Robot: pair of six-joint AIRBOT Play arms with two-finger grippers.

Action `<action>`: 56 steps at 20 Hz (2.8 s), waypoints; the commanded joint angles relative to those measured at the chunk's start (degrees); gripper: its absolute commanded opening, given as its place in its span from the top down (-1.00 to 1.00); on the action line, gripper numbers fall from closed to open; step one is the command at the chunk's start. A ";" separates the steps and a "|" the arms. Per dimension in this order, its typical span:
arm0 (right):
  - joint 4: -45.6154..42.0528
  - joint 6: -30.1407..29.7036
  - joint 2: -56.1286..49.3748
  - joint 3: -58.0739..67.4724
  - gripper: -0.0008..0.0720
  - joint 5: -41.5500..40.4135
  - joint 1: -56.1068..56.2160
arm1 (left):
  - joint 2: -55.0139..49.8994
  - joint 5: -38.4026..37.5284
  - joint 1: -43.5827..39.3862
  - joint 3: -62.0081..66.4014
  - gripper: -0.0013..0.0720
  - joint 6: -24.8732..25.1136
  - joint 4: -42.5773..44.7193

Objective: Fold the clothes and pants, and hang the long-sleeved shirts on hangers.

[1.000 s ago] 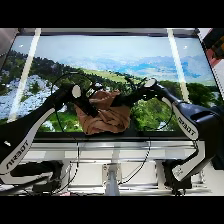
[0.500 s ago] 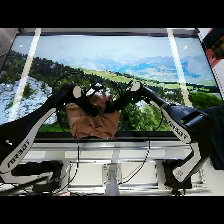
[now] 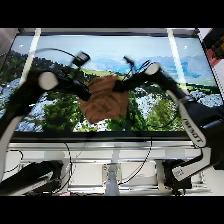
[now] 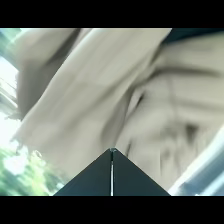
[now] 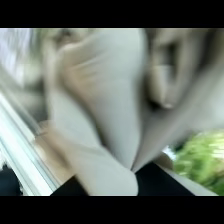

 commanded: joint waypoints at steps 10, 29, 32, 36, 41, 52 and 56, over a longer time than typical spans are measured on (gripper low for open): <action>-0.50 2.91 26.82 1.11 0.94 14.67 -47.60 | 29.29 5.57 1.88 1.40 0.82 -0.15 10.23; -41.07 5.27 33.94 -13.29 0.94 23.63 -91.38 | 30.82 5.55 1.88 1.40 0.82 -0.15 18.69; -46.60 8.85 33.94 -15.23 0.76 23.61 -91.38 | 30.82 5.53 1.88 1.40 0.82 -0.15 18.67; -48.59 10.25 34.05 -15.23 -0.95 20.65 -91.38 | 30.82 5.55 1.88 1.40 0.82 -0.13 18.69; -45.79 10.93 34.05 -15.23 -0.92 20.09 -91.32 | 30.84 5.55 1.86 1.40 0.82 -0.13 18.67; -29.05 7.08 34.05 -3.41 0.94 5.35 -55.19 | 30.82 5.55 1.86 1.40 0.82 -0.15 18.67; -32.44 6.84 34.05 2.99 0.94 -7.41 -36.74 | 30.82 5.55 1.86 1.40 0.82 -0.13 18.67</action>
